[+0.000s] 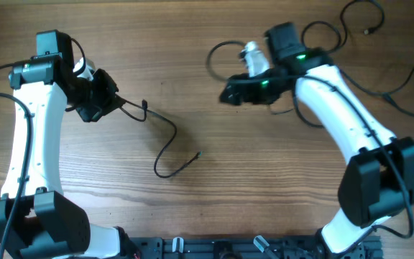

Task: Untangle cables

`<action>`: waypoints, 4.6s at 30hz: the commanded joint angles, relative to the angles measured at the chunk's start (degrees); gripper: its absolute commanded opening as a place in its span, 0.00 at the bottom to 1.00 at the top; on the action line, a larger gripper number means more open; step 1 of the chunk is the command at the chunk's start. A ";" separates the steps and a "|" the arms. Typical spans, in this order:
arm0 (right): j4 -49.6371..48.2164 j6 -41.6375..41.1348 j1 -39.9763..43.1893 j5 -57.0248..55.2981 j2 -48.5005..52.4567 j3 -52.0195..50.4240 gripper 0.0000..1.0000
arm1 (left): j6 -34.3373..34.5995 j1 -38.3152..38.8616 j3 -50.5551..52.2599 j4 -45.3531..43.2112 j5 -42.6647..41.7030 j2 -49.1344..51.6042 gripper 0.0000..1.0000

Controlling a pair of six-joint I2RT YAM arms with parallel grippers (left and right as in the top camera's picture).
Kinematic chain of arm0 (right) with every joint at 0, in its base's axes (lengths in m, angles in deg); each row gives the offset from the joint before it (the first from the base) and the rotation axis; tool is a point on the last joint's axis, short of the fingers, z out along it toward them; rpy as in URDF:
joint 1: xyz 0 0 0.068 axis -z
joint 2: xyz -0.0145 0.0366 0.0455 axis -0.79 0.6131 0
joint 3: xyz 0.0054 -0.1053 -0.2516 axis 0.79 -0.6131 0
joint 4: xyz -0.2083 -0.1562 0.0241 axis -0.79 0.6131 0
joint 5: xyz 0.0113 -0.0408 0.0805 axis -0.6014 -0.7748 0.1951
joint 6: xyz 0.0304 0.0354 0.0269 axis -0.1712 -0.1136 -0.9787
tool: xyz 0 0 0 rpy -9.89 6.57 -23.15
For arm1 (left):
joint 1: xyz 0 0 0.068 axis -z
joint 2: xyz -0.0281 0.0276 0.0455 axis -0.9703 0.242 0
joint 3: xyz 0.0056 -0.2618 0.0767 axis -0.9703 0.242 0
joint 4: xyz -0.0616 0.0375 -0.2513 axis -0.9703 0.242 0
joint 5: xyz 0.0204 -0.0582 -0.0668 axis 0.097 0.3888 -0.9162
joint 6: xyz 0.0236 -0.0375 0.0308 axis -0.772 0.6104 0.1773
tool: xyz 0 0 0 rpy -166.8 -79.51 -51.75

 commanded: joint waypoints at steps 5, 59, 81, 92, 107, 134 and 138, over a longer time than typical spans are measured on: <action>-2.51 -22.56 -16.55 -5.55 1.36 -0.04 0.73 | 0.33 0.02 -0.70 -0.46 0.52 -1.22 0.04; 10.95 -22.80 7.26 -34.82 -9.60 -0.04 0.04 | 0.31 7.89 -0.68 5.03 14.01 -1.20 0.04; 16.68 -22.56 7.26 -33.90 -9.81 0.11 0.04 | 0.11 7.93 -0.68 10.99 12.52 -1.20 1.00; 16.26 -19.69 7.23 -31.56 -13.81 1.97 0.04 | -11.58 7.93 -0.68 6.86 -4.48 -1.20 1.00; 14.78 -38.18 42.80 -64.96 -30.23 3.23 0.04 | -11.56 7.93 -0.68 6.47 -1.66 -1.20 1.00; 19.98 -22.47 50.99 -37.09 -13.97 -0.52 1.00 | -11.56 7.93 -0.68 4.70 -1.68 -1.20 1.00; 24.81 -26.99 58.16 -46.86 -13.97 -0.55 1.00 | -11.56 7.93 -0.68 4.50 -1.68 -1.20 1.00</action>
